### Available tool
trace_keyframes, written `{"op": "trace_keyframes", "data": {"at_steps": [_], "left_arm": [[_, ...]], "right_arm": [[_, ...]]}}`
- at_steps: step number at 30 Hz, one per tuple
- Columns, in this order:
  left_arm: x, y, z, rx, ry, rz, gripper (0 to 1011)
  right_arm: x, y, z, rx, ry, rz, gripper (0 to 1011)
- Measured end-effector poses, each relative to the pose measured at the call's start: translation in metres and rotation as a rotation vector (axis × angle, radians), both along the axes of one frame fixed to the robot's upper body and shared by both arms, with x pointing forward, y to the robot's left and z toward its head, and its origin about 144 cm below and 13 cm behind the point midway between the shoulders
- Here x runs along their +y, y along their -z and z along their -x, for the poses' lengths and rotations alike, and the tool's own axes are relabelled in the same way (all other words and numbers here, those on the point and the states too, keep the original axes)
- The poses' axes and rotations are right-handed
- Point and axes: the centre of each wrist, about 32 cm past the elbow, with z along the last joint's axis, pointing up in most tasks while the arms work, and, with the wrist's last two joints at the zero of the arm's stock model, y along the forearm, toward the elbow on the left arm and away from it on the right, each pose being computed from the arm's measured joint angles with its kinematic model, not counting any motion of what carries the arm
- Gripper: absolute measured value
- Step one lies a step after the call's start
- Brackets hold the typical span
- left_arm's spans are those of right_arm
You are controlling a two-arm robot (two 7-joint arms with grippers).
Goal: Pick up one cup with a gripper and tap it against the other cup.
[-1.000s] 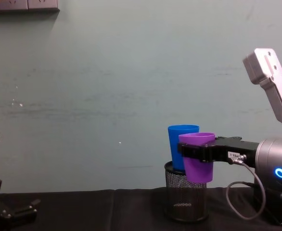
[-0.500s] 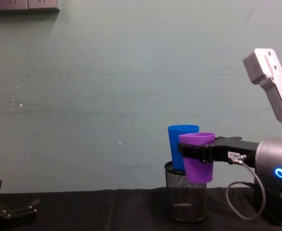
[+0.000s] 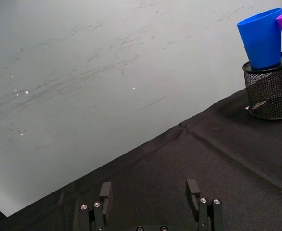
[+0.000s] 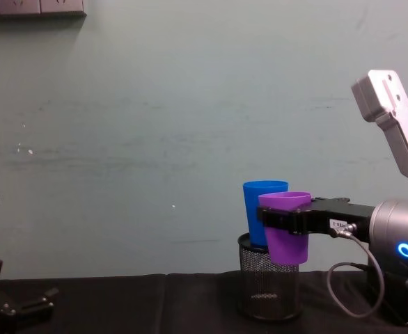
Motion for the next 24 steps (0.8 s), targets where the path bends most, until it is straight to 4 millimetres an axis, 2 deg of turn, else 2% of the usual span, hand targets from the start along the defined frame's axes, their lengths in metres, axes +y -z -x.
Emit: {"op": "trace_keyframes", "data": {"at_steps": [15, 24], "left_arm": [[0.000, 0.000, 0.000, 0.000, 0.000, 0.000, 1000], [0.000, 0.000, 0.000, 0.000, 0.000, 0.000, 1000]], "right_arm": [[0.001, 0.001, 0.004, -0.004, -0.006, 0.000, 721], [0.002, 0.011, 0.033, -0.012, -0.034, 0.007, 721]]}}
